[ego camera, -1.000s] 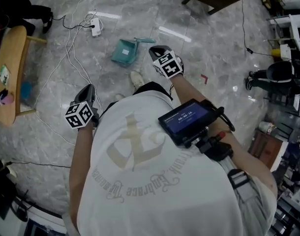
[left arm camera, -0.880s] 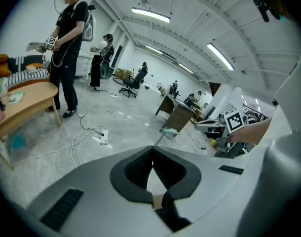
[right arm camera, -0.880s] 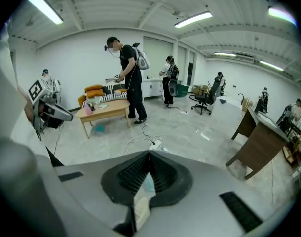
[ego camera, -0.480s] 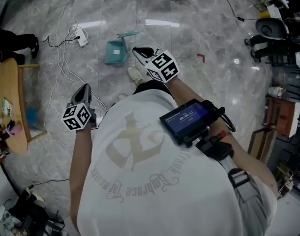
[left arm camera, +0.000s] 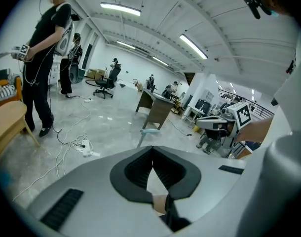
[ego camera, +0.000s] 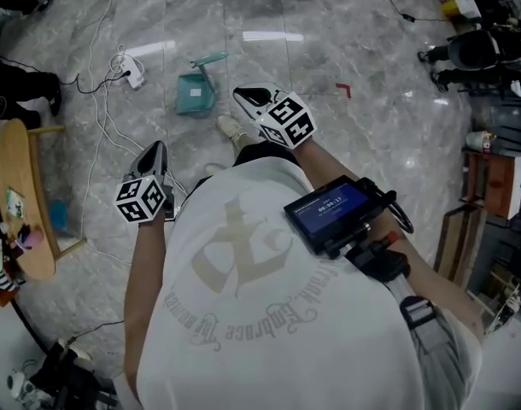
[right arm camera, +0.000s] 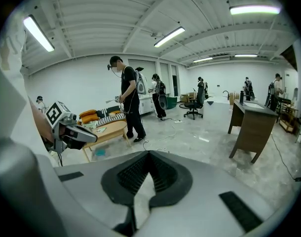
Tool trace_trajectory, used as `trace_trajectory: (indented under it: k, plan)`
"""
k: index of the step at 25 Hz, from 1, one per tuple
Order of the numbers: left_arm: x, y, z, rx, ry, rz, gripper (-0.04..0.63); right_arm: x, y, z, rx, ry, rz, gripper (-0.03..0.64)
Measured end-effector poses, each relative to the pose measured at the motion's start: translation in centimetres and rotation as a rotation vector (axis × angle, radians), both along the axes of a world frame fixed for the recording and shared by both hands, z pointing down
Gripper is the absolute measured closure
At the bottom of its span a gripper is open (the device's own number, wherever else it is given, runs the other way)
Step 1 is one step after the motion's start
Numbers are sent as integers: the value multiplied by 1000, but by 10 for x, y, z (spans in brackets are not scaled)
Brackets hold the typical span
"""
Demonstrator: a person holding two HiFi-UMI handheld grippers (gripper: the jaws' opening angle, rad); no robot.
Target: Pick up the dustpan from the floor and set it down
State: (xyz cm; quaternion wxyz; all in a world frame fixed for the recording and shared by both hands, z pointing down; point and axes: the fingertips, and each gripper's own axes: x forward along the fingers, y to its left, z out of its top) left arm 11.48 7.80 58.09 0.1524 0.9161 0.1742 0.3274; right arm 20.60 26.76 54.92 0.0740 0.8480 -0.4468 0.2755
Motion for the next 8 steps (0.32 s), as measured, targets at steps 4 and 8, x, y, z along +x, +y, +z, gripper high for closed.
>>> trace_trajectory:
  k: [4, 8]
  plan:
    - [0, 1, 5, -2, -10, 2, 583, 0, 1, 2, 0, 4, -1, 600]
    - [0, 4, 9, -5, -16, 4, 583, -1, 3, 6, -5, 4, -2, 600]
